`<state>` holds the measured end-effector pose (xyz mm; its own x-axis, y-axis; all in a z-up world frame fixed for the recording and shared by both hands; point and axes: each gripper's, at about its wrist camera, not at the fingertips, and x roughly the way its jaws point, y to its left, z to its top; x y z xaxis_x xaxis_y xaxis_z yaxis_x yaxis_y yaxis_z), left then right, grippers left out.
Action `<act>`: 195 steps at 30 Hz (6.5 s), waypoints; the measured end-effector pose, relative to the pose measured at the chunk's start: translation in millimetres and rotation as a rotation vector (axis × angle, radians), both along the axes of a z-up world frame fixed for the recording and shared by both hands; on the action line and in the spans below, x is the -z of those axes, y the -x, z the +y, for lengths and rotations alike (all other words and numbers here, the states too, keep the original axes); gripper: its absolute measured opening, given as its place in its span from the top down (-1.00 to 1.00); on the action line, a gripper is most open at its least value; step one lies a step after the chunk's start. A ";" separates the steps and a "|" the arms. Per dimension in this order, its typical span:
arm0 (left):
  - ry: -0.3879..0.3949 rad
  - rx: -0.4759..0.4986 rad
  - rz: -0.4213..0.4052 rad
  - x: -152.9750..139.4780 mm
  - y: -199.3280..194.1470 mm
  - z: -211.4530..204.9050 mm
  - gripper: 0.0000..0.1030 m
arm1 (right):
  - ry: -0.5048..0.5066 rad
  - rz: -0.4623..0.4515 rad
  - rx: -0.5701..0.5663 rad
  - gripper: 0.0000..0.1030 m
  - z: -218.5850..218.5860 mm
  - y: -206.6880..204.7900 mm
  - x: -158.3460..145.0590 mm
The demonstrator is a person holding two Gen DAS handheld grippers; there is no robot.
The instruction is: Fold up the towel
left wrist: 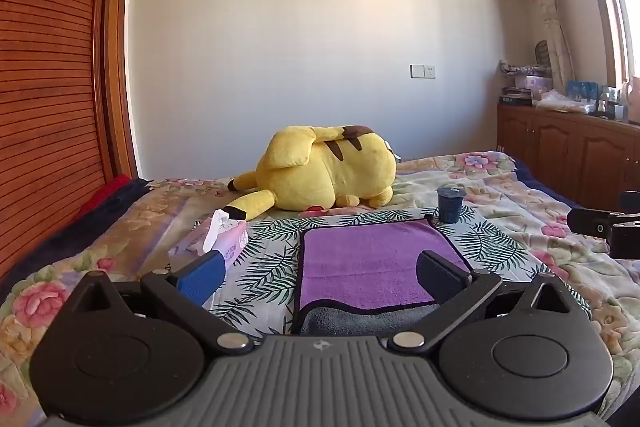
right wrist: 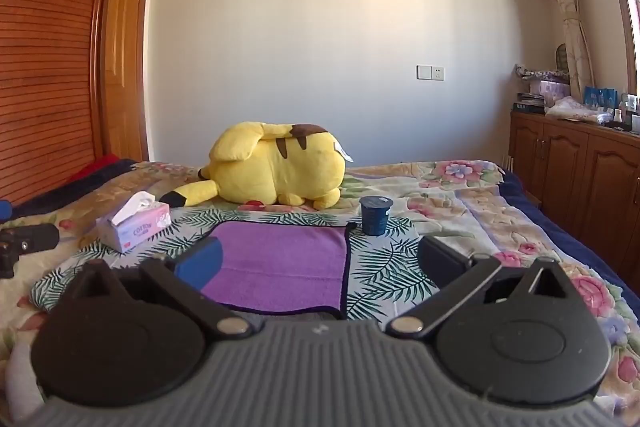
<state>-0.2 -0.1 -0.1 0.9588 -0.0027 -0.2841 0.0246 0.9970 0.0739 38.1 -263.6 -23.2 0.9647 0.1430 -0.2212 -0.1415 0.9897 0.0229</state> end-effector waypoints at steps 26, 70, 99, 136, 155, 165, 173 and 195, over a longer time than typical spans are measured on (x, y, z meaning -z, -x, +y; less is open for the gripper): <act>-0.004 -0.004 0.000 -1.6 -0.1 0.3 -0.69 | -0.003 -0.002 0.000 -1.00 1.4 -0.2 0.3; -0.011 -0.005 -0.001 -0.4 1.0 0.9 -0.69 | -0.002 -0.001 -0.001 -1.00 3.0 1.0 -1.2; -0.024 0.007 0.053 4.7 -3.5 2.1 -0.69 | 0.011 0.038 -0.008 -1.00 17.2 -8.3 3.0; -0.015 0.107 0.201 15.0 -51.4 0.2 -0.36 | 0.157 0.350 -0.197 -0.48 30.6 -75.8 31.9; -0.051 0.115 0.317 45.5 -117.0 12.2 -0.03 | 0.134 0.459 -0.207 -0.23 17.9 -127.7 53.9; -0.065 0.112 0.356 61.3 -145.7 20.6 0.11 | 0.120 0.486 -0.219 -0.23 14.6 -146.3 61.5; -0.052 0.109 0.405 74.5 -166.7 27.4 0.30 | 0.110 0.508 -0.210 -0.23 8.6 -158.9 67.8; -0.016 0.134 0.508 100.0 -187.1 32.5 0.91 | 0.057 0.641 -0.212 -0.02 -1.6 -181.5 89.0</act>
<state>186.9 32.3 -100.0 0.6915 -0.1079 -0.7143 0.1884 0.9815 0.0342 219.6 -265.3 -112.2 0.5931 0.2853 -0.7529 -0.3083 0.9443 0.1150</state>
